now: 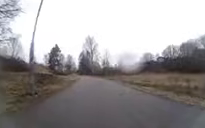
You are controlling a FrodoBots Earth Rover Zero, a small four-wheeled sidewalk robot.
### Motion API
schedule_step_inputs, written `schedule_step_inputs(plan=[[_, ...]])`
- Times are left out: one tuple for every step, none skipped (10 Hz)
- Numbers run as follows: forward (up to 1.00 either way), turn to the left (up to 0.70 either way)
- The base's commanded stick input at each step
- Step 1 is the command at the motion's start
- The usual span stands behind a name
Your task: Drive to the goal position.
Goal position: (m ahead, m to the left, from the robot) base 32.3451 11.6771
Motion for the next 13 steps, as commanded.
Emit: schedule_step_inputs(plan=[[0.70,0.00],[0.70,0.00],[0.70,0.00],[0.70,0.00],[0.70,0.00],[0.70,0.00],[0.70,0.00],[0.70,0.00],[0.70,0.00],[0.70,0.00],[0.70,0.00],[0.70,0.00],[0.70,0.00]])
